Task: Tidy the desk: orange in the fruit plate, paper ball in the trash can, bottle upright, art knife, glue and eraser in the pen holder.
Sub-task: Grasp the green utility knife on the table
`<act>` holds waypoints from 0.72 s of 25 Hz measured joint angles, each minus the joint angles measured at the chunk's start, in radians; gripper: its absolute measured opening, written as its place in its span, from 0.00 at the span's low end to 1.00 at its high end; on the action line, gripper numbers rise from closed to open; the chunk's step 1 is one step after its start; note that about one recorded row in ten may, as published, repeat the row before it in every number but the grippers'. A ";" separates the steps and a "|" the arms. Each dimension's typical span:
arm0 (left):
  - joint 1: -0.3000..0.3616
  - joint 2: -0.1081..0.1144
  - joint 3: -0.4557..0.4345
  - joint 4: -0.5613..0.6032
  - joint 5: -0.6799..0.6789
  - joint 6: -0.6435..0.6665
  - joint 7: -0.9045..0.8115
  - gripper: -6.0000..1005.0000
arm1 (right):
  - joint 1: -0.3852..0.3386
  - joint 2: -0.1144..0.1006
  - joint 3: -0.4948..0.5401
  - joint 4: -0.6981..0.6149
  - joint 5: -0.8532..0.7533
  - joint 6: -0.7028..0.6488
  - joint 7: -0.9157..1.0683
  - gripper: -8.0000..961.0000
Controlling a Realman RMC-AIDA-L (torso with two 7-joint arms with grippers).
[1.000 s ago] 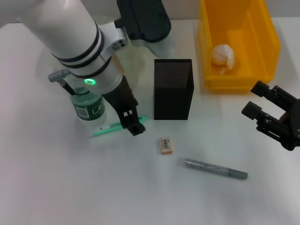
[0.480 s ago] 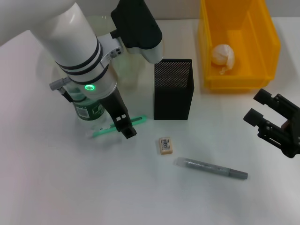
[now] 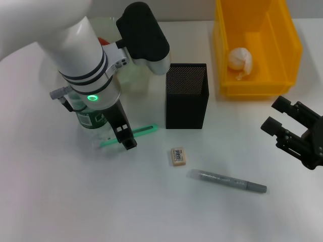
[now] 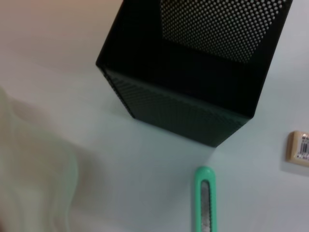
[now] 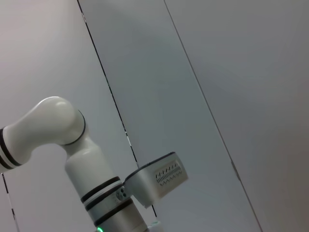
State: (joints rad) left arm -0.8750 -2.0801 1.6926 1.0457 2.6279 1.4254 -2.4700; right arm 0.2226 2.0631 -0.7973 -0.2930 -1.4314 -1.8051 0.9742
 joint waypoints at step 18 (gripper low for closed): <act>-0.005 0.000 0.041 -0.013 0.002 -0.028 -0.003 0.60 | 0.003 0.002 -0.008 0.005 0.000 0.012 0.001 0.75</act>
State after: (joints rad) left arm -0.8802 -2.0800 1.7333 1.0326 2.6301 1.3974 -2.4726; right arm 0.2255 2.0648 -0.8053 -0.2881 -1.4311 -1.7930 0.9756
